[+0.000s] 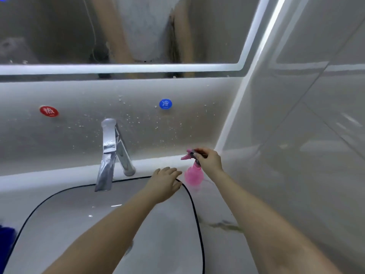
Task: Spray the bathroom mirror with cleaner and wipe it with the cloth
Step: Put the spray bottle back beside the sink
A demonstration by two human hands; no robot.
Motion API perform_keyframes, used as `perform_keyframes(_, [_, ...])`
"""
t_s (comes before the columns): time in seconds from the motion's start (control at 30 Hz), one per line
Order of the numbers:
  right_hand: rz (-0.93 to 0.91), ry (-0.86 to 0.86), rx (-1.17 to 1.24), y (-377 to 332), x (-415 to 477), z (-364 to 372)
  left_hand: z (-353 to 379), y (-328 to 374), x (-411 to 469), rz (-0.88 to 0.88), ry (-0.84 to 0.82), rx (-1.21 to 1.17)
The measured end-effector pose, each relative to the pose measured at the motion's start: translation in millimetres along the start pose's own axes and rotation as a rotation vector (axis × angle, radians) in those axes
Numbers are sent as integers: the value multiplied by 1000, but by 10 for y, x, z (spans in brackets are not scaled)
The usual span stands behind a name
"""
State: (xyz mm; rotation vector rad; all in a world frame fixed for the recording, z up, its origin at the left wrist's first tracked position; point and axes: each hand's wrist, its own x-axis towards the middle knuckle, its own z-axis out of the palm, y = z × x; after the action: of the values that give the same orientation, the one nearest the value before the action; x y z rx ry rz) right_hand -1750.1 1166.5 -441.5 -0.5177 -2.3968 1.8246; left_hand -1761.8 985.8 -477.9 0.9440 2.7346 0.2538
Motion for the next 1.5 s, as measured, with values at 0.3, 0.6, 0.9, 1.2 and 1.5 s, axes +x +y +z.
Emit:
perform_keyframes(0.3, [30,-24,-94,190,56,19,72,-16,3,10,-98,16])
perform_keyframes(0.6, [-239,9,-555,-84,-136,264,-466,-54,-259,121,96,69])
perform_keyframes(0.9, [-386,-12,-783,-1119,-911,1011,-1386,-542,-1367,184,395,84])
perform_keyframes(1.2, [-555,-164,-847,-1926,-1884,2675,-1909,-1789,-3218,-128,454,130])
perform_keyframes(1.5, [-682,-489,-863,-2060,-2679,4410,-1835,-2921,-4821,-491,342,69])
